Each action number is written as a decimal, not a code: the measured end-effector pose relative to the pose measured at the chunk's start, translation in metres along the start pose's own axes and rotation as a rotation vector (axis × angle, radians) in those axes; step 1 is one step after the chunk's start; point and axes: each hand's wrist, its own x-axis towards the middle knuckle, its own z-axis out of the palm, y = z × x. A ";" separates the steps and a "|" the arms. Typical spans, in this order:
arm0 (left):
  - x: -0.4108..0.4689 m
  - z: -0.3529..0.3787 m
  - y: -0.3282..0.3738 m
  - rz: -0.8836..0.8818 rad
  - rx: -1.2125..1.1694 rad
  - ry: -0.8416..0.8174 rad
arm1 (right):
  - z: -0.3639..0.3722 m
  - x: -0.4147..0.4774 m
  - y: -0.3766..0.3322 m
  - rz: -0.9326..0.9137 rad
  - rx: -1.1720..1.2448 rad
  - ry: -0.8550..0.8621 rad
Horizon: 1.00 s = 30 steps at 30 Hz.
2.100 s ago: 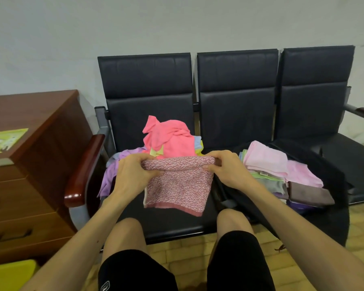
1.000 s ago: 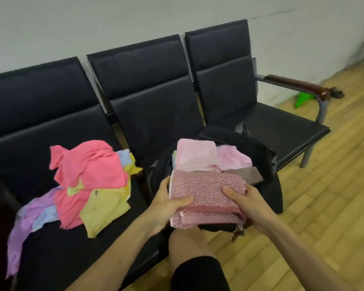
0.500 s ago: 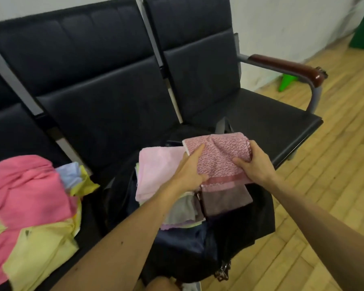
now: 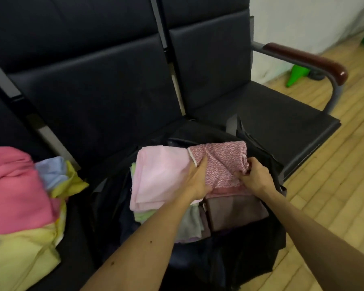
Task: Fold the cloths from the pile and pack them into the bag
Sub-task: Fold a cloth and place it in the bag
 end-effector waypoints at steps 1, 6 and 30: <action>-0.003 -0.003 0.000 0.009 -0.028 -0.004 | -0.002 -0.005 -0.004 -0.002 0.006 0.032; -0.045 -0.039 -0.001 0.048 -0.244 0.145 | 0.000 -0.065 -0.046 -0.203 -0.101 0.353; -0.369 -0.080 -0.345 -0.626 -0.016 0.741 | 0.336 -0.318 -0.245 -0.535 -0.042 -0.585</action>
